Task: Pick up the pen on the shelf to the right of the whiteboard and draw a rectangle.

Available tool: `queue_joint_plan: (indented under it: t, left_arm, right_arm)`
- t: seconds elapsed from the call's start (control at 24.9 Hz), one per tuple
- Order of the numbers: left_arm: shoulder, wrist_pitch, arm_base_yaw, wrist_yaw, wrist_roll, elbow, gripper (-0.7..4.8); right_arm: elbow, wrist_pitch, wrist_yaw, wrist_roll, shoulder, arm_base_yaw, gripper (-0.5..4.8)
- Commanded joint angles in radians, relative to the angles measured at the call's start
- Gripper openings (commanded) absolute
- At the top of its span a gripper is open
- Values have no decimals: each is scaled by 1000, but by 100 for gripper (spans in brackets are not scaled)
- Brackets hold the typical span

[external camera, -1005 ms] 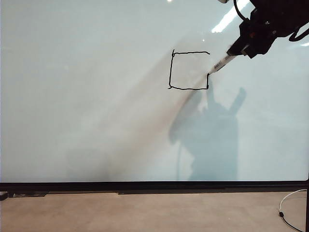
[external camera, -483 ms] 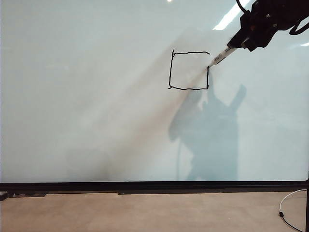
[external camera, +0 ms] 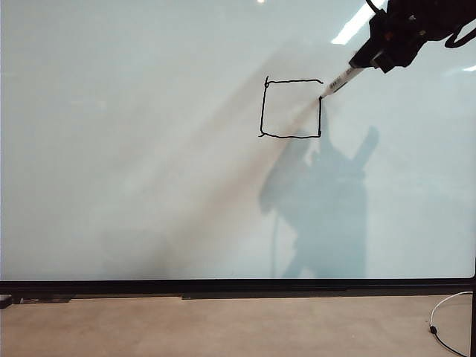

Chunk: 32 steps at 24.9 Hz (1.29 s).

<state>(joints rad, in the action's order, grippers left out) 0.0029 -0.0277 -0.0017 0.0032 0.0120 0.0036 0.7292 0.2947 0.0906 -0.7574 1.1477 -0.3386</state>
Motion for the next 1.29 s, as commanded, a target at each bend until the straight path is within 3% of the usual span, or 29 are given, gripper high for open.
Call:
queue_joint_plan:
  t: [0.04, 0.68, 1.05, 1.29]
  left_arm:
    - [0, 6, 0, 0, -4, 3, -4]
    - [0, 6, 0, 0, -4, 3, -4]
    - [0, 6, 0, 0, -4, 3, -5]
    - [0, 6, 0, 0, -4, 3, -5]
  right_arm:
    - [11, 72, -22, -7, -17, 1, -5]
    - [10, 40, -21, 0, -36, 1, -5]
    - [-51, 23, -75, 71, -130, -50, -5]
    - [-145, 22, -70, 229, -279, -45, -5]
